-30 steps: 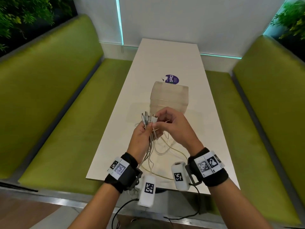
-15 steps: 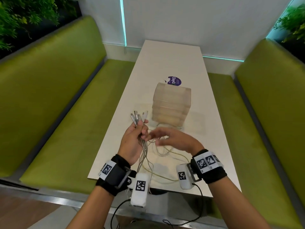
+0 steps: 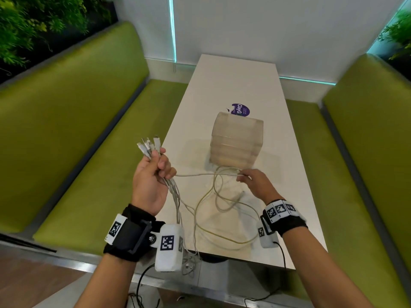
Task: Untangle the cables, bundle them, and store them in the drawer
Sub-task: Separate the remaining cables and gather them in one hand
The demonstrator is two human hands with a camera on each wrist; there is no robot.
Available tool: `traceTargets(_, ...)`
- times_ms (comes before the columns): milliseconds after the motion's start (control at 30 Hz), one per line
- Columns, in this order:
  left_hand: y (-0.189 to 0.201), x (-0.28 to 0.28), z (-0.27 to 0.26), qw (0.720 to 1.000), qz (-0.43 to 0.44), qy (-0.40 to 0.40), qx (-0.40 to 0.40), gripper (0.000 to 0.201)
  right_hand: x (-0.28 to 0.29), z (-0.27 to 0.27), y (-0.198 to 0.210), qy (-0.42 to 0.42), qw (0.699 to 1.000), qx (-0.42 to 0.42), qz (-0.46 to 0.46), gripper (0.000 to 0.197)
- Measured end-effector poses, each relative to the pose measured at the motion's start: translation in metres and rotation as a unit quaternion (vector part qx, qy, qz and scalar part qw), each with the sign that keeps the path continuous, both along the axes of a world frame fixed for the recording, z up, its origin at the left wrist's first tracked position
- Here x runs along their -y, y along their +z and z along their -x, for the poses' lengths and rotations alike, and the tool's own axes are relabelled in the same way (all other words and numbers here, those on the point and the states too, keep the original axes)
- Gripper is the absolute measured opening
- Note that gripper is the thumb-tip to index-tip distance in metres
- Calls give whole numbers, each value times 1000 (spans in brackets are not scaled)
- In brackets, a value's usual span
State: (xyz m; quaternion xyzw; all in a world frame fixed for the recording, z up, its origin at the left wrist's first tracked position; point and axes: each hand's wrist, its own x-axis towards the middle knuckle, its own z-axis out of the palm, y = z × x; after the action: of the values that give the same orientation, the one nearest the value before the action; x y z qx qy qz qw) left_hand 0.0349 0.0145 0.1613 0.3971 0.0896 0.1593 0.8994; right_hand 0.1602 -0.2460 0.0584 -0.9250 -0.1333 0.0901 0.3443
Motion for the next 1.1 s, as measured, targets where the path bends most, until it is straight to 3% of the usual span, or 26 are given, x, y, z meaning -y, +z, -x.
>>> traceTargets(133, -2, -7, 2, 1000, 2, 18, 1, 24, 9, -10, -5, -38, 998, 39, 13, 13)
traceTargets(233, -5, -9, 1, 1000, 0, 27, -12, 24, 2, -1, 13, -31, 997, 41, -66, 19)
traceTargets(333, -15, 7, -3, 996, -50, -13, -71, 27, -17, 12, 42, 20, 990, 62, -126, 23)
traceTargets(500, -31, 53, -3, 968, -195, -98, -121, 32, -48, 39, 79, 124, 986, 91, -65, 20)
traceTargets(667, -24, 67, -5, 977, -146, -102, -117, 17, -62, 66, 90, 211, 969, 122, 45, 25)
traceTargets(833, -19, 55, -5, 982, -121, -82, -123, 26, -60, 59, 78, 181, 974, 88, 101, 20)
traceTargets(967, -8, 33, -5, 996, -48, -29, -76, 30, -29, 28, 47, 70, 989, -9, 132, 13)
traceTargets(1100, 2, 14, -3, 998, -34, 17, -59, 24, 0, 8, 25, -19, 995, -12, 101, 15)
